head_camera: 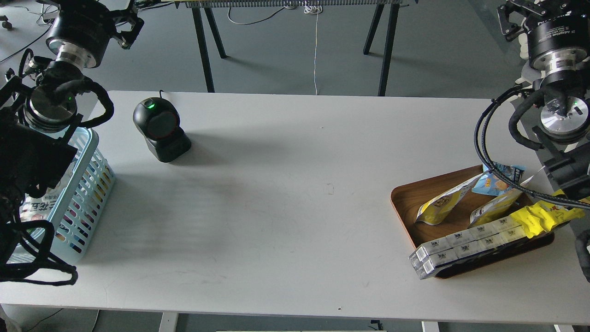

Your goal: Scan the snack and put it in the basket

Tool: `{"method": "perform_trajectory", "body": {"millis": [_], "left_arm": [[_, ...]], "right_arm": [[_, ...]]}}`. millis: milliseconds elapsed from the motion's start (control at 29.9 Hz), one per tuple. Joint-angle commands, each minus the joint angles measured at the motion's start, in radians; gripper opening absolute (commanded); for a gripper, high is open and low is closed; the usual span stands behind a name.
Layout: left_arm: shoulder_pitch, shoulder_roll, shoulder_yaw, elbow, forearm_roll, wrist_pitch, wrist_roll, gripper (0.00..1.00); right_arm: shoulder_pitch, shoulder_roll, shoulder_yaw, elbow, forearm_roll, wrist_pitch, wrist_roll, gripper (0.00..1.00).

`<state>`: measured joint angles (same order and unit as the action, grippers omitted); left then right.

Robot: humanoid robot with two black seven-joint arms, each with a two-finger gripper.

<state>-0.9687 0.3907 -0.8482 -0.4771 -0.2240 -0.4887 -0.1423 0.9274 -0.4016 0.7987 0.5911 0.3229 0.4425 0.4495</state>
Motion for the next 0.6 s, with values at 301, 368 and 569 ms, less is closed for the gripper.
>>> {"method": "perform_trajectory", "body": {"millis": [301,368,569], "left_arm": [[-0.002,0.013,0.001,0.000,-0.001,0.000,0.004,1.00],[-0.007,0.016,0.001,0.000,-0.001,0.000,0.003,1.00],[-0.028,0.011,0.000,-0.008,-0.001,0.000,0.003,1.00]], "right_arm": [[0.011,-0.008,-0.015,-0.001,-0.007,0.001,-0.002,0.99],[0.030,-0.046,-0.019,0.004,-0.010,0.004,-0.002,0.99],[0.184,-0.103,-0.178,0.003,-0.037,0.007,0.000,0.99]]}}
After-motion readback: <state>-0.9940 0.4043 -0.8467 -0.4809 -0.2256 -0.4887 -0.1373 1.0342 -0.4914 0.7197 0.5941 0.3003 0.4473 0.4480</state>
